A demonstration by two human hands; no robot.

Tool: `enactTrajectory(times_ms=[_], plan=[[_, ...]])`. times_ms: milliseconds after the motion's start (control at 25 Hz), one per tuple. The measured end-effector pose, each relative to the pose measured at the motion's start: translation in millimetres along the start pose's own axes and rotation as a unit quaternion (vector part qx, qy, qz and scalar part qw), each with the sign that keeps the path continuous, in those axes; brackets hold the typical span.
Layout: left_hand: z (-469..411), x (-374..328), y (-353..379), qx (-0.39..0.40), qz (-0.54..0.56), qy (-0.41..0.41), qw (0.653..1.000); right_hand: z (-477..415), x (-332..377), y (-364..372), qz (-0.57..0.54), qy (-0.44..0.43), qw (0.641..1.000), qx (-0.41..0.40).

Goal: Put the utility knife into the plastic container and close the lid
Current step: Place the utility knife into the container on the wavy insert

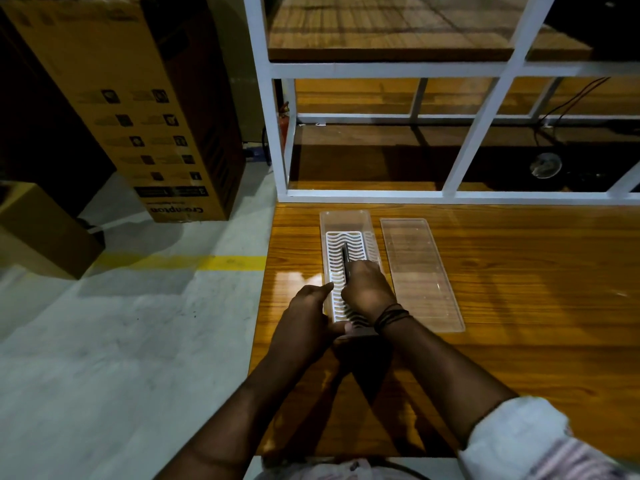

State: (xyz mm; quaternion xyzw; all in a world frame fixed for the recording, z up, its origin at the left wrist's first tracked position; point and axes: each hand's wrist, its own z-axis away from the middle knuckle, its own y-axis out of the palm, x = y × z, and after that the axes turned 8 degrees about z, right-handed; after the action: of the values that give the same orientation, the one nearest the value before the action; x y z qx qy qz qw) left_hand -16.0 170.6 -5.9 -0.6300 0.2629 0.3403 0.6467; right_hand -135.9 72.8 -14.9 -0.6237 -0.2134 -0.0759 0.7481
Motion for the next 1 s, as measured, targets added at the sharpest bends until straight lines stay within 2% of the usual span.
enactTrajectory(times_ms=[360,440,560,680,720,760,840,880,1000], plan=[[1,2,-1,0.005,-0.002,-0.004,1.000,-5,0,2,0.087,0.000,0.995,0.050],[2,2,-1,0.007,0.003,-0.006,1.000,-2,-2,-2,0.053,-0.025,0.998,0.014],[3,2,-1,0.007,0.008,0.005,1.000,5,-18,-20,-0.049,-0.055,0.990,-0.117],[3,2,-1,0.010,0.010,0.006,1.000,10,-50,-38,-0.066,0.019,0.979,-0.193],[4,2,-1,0.010,0.009,0.007,1.000,9,-62,-41,-0.042,0.065,0.982,-0.175],[4,2,-2,0.010,0.005,0.010,1.000,10,-73,-43,0.002,0.132,0.984,-0.120],[4,3,-2,0.007,0.001,0.013,1.000,14,-90,-43,0.093,0.250,0.963,0.036],[3,3,-2,0.005,0.001,0.012,1.000,18,-94,-42,0.111,0.277,0.951,0.079],[2,3,-1,0.002,0.002,0.008,1.000,24,-99,-37,0.116,0.295,0.946,0.072]])
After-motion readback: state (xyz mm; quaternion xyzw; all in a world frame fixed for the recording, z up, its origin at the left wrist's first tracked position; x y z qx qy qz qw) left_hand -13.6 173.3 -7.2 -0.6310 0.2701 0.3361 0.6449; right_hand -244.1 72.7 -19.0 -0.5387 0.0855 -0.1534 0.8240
